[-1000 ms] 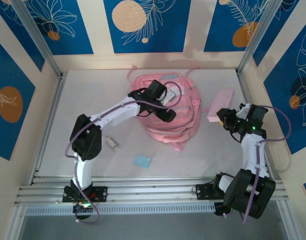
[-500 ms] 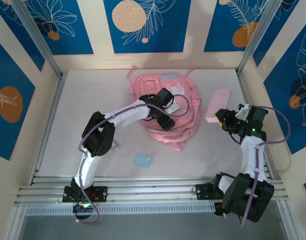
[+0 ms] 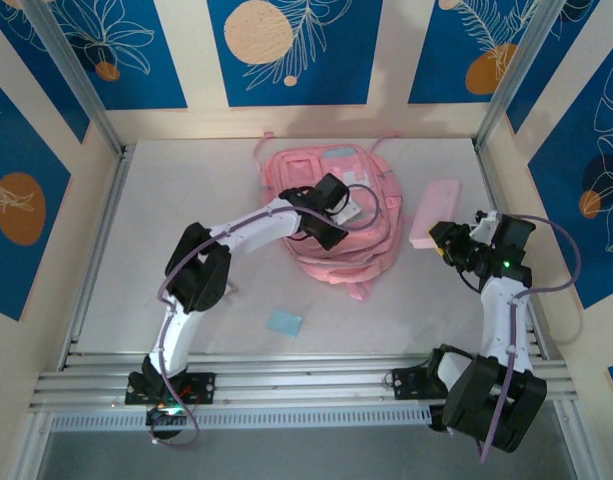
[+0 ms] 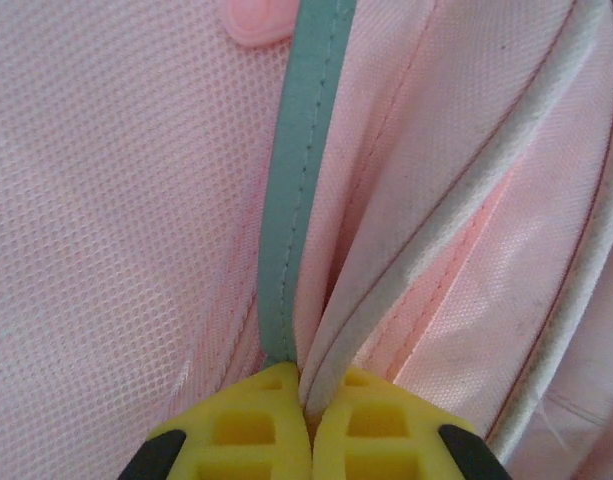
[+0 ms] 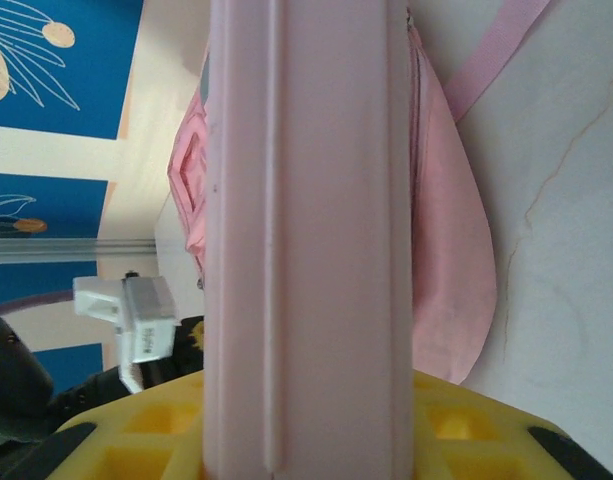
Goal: Pack books, pencil case, and school supplies into a backpack
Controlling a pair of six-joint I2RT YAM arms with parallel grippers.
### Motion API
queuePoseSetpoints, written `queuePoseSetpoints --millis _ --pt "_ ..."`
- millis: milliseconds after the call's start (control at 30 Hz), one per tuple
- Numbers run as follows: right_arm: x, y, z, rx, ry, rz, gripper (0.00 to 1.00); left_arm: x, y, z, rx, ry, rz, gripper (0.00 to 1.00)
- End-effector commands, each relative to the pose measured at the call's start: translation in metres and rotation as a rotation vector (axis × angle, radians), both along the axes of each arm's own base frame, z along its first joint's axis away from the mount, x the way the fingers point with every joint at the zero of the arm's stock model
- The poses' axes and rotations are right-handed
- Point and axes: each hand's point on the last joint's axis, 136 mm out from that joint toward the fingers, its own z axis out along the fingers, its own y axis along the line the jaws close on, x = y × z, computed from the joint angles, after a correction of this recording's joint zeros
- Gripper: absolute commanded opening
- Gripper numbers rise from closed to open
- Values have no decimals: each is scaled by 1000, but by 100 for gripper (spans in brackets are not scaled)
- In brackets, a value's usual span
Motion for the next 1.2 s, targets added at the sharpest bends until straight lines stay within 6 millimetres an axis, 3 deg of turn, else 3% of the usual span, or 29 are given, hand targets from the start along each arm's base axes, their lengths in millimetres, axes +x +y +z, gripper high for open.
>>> queuePoseSetpoints --millis 0,200,467,633,900,1033,1167 --pt "-1 1 9 -36 -42 11 10 13 -10 86 -281 24 105 0" --pt "3 21 8 -2 -62 80 10 41 1 129 -621 210 294 0" --pt "23 112 10 23 -115 350 10 51 -10 170 -824 261 309 0" --pt "50 158 2 32 -125 435 10 47 -17 183 -895 310 293 0" --pt "117 194 -11 61 -183 427 10 37 -19 191 -943 334 289 0" --pt "148 205 -32 75 -140 384 10 37 -20 188 -960 346 295 0" --pt "161 204 -41 102 -124 335 18 37 -19 187 -961 345 300 0"
